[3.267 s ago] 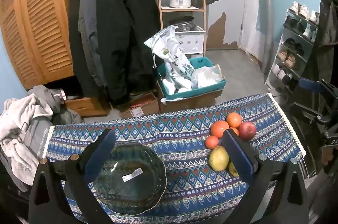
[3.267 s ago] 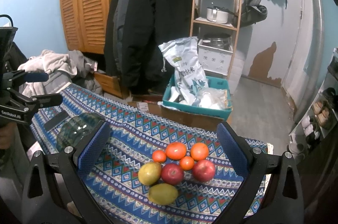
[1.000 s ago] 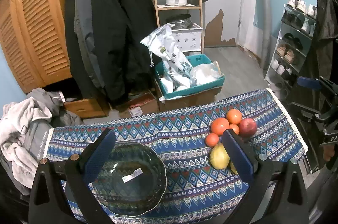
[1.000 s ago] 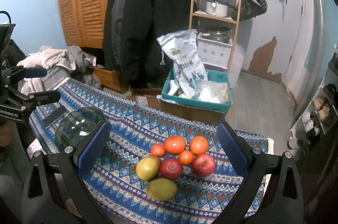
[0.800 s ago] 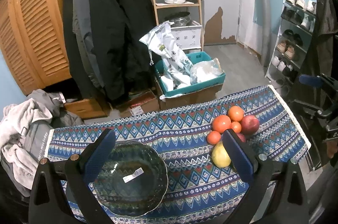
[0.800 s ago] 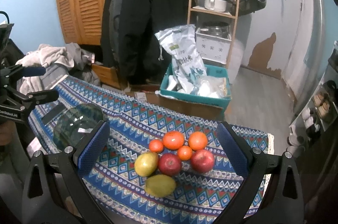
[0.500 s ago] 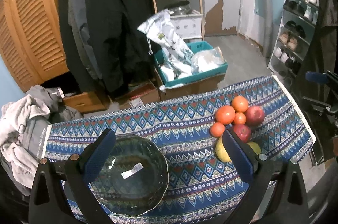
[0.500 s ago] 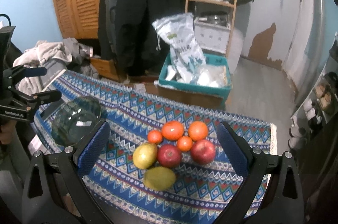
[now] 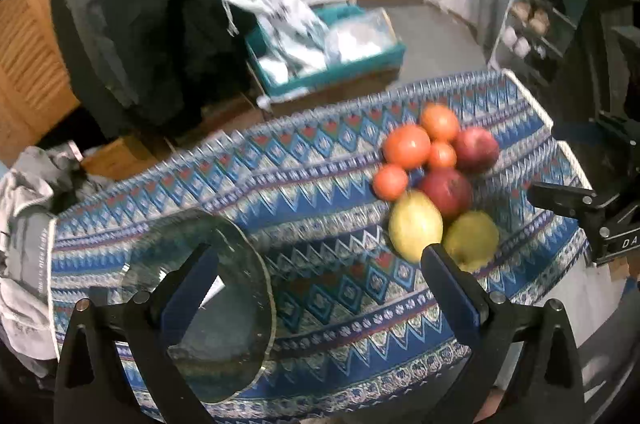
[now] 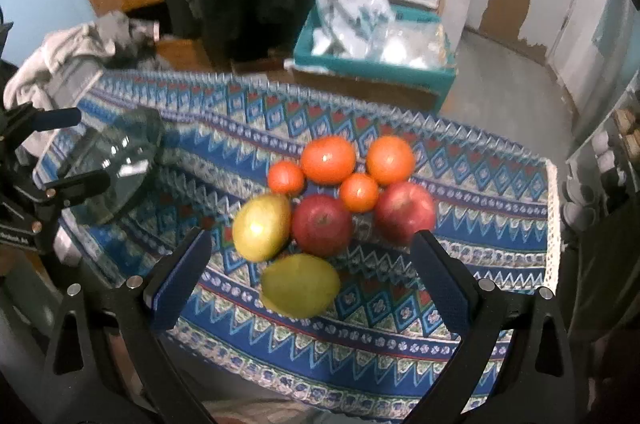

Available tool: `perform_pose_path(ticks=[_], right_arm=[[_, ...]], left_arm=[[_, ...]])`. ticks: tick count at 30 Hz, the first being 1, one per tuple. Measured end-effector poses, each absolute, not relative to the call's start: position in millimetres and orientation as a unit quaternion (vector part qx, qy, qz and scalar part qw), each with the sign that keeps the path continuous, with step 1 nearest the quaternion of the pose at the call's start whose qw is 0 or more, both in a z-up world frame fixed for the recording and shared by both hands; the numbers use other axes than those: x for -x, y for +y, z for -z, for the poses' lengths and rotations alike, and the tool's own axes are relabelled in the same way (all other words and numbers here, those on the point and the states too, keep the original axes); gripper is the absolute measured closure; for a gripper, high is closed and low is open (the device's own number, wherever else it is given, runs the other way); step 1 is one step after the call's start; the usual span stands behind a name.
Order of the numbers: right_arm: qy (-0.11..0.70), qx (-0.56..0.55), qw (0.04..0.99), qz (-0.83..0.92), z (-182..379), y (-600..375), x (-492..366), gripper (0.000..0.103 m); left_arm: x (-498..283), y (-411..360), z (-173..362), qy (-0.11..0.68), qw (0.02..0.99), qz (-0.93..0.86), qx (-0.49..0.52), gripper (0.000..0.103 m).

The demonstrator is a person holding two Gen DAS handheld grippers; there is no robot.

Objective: Organize fruits
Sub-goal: 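Move both tools down toward the pears in the fruit cluster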

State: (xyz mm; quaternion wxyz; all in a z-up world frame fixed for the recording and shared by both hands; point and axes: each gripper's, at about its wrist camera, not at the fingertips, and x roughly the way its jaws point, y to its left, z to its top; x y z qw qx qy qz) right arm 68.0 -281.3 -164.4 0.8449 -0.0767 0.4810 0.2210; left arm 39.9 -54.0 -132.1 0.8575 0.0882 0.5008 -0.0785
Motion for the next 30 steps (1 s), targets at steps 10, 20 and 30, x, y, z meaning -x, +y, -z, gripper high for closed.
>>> perform_pose_path(ticks=[10, 20, 30], right_arm=[[0.556, 0.108, 0.790, -0.235, 229, -266, -76, 0.004], [0.596, 0.105, 0.759, -0.240, 278, -262, -89, 0.004], [0.621, 0.077, 0.731, -0.272, 307, -256, -101, 0.019]], left_arm=[[-56, -62, 185, 0.558, 0.820, 0.089, -0.089, 0.001], [-66, -71, 209, 0.579, 0.804, 0.103, -0.090, 0.001], [-74, -83, 229, 0.598, 0.787, 0.120, -0.092, 0.001]])
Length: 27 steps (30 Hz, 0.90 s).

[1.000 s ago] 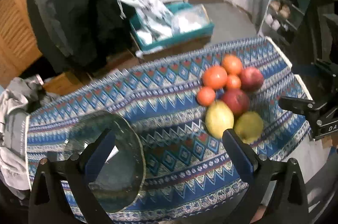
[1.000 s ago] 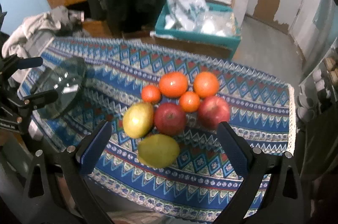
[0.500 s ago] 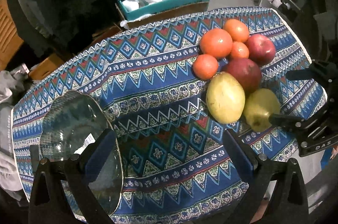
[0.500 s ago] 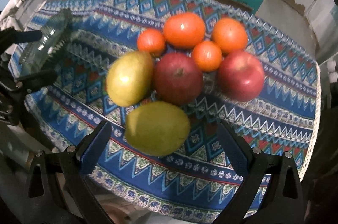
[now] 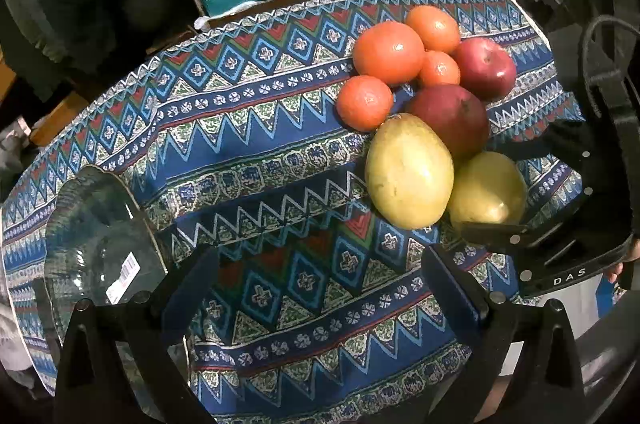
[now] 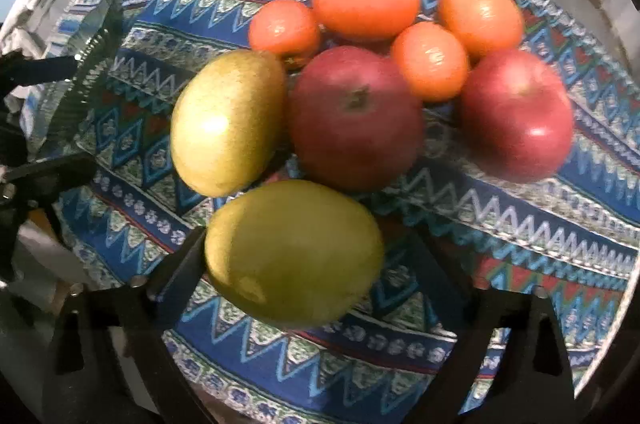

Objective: Organize fruits
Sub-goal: 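Move both tools down toward the pears in the fruit cluster, then grasp a yellow-green pear with the left tool while the right tool grasps the other pear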

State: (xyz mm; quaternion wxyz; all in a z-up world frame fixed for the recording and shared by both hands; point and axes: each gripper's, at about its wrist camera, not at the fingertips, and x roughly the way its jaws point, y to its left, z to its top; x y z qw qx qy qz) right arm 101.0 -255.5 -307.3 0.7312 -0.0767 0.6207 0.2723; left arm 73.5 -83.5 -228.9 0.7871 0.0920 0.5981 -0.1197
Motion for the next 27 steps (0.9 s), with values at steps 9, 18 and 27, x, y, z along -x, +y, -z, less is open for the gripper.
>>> perform_pose_path(ticks=[9, 18, 27], right_arm=[[0.610, 0.074, 0.743, -0.265, 300, -265, -98, 0.019], [0.595, 0.067, 0.772, -0.211, 291, -303, -99, 0.019], [0.590, 0.057, 0.782, -0.193, 282, -349, -98, 0.019]], left_arm=[[-85, -95, 241, 0.610, 0.779, 0.129, -0.063, 0.001], [-102, -125, 253, 0.617, 0.773, 0.138, -0.054, 0.001], [-113, -138, 273, 0.631, 0.762, 0.134, -0.052, 0.001]])
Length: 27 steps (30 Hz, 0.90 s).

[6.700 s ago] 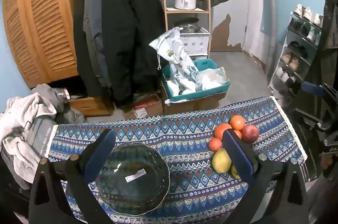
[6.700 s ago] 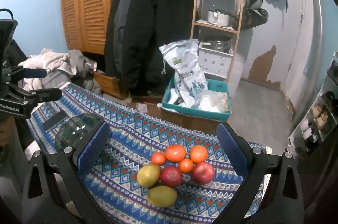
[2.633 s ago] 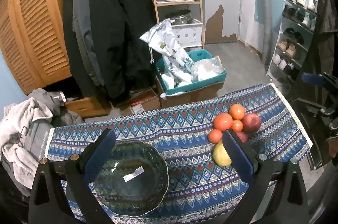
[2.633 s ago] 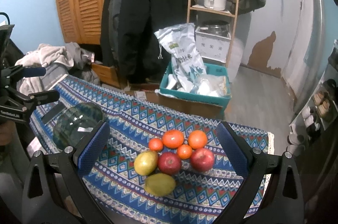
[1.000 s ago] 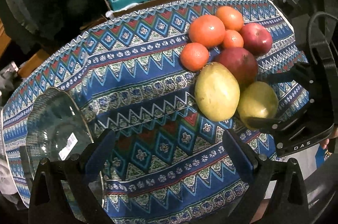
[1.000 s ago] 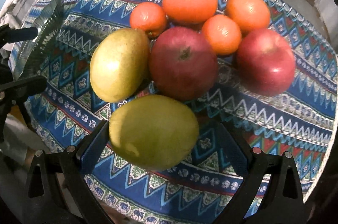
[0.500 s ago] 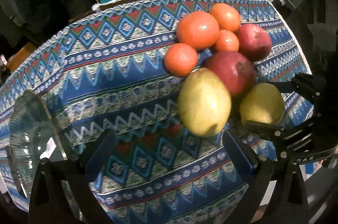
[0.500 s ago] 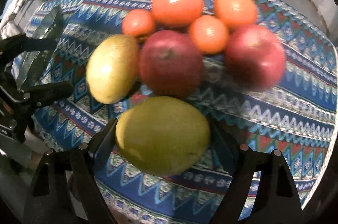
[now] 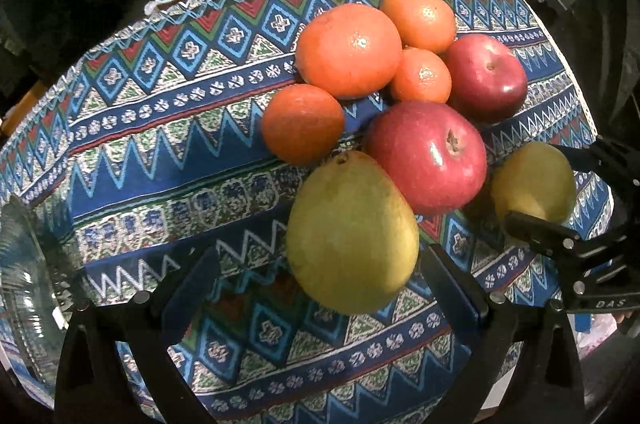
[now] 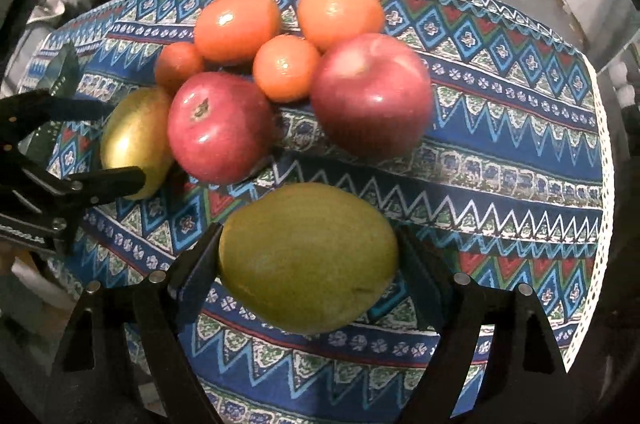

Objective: Organize fruits
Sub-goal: 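Grasp a yellow-green pear with the left tool while the right tool grasps the other pear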

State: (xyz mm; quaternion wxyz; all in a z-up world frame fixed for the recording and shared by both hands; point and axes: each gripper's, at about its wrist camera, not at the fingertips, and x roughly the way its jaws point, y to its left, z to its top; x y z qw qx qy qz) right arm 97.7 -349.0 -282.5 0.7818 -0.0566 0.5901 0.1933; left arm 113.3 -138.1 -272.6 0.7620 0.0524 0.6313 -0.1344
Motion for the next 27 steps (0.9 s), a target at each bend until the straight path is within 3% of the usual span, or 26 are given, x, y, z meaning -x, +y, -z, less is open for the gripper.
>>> perform_pose_path(ticks=[5, 11, 27], right_arm=[[0.587, 0.055, 0.784, -0.193, 286, -344, -103, 0.019], [0.584, 0.052, 0.787, -0.194, 286, -344, -106, 0.019], [0.541, 0.064, 0.813, -0.206, 266, -337, -99, 0.019]], left_arm=[[-120, -143, 285, 0.639, 0.757, 0.133, -0.043, 0.004], [-123, -147, 292, 0.635, 0.757, 0.151, -0.028, 0.037], [-92, -137, 260, 0.590, 0.789, 0.163, -0.055, 0.037]])
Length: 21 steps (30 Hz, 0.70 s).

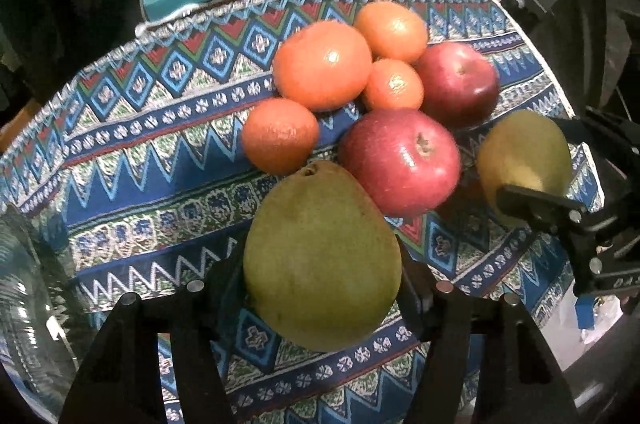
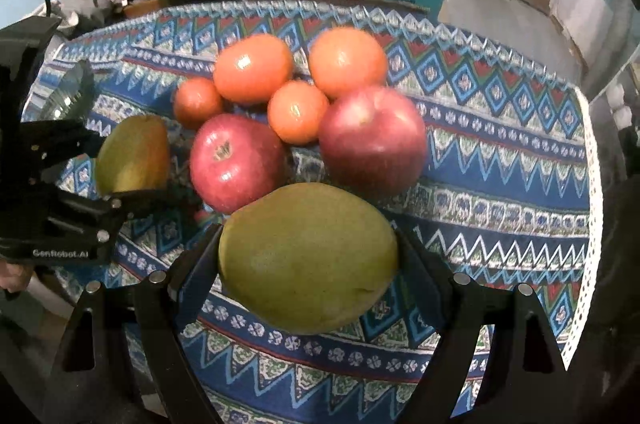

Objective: Organize fruits
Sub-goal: 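Grasp a yellow-green pear with the left tool while the right tool grasps the other pear, then lift both pears and carry them toward the glass bowl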

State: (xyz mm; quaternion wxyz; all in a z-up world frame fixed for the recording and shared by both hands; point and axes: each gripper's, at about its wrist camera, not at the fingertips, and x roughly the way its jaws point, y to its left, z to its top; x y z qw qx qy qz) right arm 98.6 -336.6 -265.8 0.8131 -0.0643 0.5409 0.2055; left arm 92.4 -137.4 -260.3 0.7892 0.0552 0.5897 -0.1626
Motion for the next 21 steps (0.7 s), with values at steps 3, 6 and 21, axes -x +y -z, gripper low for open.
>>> perform_pose_path(ticks=[3, 6, 21], right_arm=[[0.528, 0.064, 0.821, -0.210, 254, -332, -99, 0.019], [0.517, 0.065, 0.827, -0.213, 244, -327, -99, 0.019], [0.462, 0.038, 0.853, -0.239, 183, -314, -95, 0.019]], left_arm=[[-91, -140, 247, 0.575, 0.799, 0.164, -0.062, 0.037], [-89, -140, 235, 0.563, 0.807, 0.164, -0.062, 0.037], [-70, -115, 178, 0.511, 0.842, 0.163, -0.058, 0.037]])
